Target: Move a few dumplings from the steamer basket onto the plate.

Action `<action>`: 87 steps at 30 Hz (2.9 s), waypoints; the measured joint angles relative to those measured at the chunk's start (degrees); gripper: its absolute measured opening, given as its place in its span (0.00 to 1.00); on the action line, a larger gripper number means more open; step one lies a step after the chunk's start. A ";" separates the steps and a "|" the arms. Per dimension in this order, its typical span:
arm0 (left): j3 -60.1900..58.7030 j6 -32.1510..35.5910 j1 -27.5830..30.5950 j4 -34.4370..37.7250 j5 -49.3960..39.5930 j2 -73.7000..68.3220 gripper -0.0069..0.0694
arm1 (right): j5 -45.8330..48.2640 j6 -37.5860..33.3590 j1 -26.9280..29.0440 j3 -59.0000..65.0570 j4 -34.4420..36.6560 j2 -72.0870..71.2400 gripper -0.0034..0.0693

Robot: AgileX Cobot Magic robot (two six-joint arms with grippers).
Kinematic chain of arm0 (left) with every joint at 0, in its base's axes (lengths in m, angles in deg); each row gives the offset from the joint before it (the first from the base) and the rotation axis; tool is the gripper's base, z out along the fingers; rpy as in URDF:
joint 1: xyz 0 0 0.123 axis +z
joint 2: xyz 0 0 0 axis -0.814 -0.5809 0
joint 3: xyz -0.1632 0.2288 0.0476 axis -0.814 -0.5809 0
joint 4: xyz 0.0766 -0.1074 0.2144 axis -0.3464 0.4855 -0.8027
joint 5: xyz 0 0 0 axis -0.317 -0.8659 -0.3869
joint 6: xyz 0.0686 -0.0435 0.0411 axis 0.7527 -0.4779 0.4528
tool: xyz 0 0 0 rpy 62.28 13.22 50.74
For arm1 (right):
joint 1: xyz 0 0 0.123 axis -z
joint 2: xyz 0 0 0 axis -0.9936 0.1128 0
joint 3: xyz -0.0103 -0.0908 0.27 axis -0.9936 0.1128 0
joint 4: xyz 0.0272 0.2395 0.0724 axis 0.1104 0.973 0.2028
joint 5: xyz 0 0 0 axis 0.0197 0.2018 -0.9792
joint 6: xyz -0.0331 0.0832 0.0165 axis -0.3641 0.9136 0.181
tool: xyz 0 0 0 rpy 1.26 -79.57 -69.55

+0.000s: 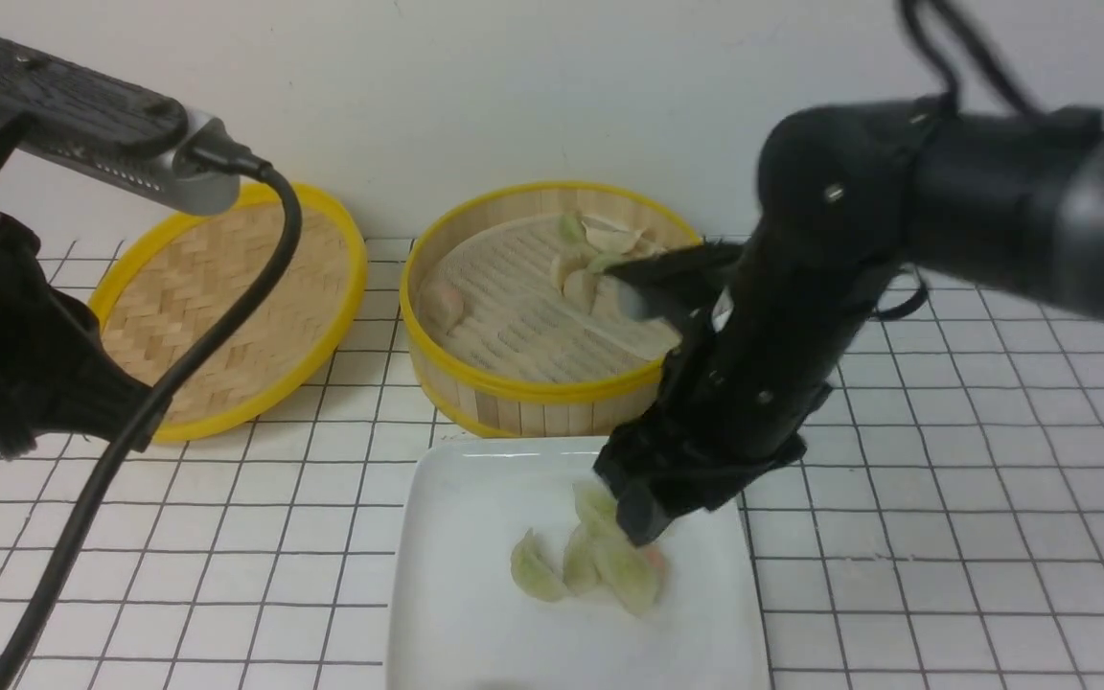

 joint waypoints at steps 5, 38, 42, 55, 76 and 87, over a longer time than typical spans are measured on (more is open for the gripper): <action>0.00 0.00 0.00 0.25 0.26 0.00 0.08 | 0.11 6.81 -0.02 5.81 -8.41 -21.07 0.33; -21.43 -0.60 0.00 12.84 27.16 20.22 0.08 | -44.22 36.77 -0.02 55.32 -41.37 -99.48 0.03; -28.75 -2.36 0.00 13.97 33.17 29.93 0.08 | -44.22 36.91 -0.02 55.32 -41.42 -99.48 0.03; -35.04 -3.08 0.00 16.16 32.95 42.63 0.08 | -44.03 36.91 -0.02 55.32 -41.42 -99.48 0.03; -71.78 2.63 17.13 3.13 57.26 64.84 0.08 | -43.81 36.91 -0.02 55.32 -41.49 -99.53 0.03; -72.15 2.18 17.71 4.28 50.17 65.09 0.08 | -43.76 36.91 -0.02 55.32 -41.50 -99.53 0.03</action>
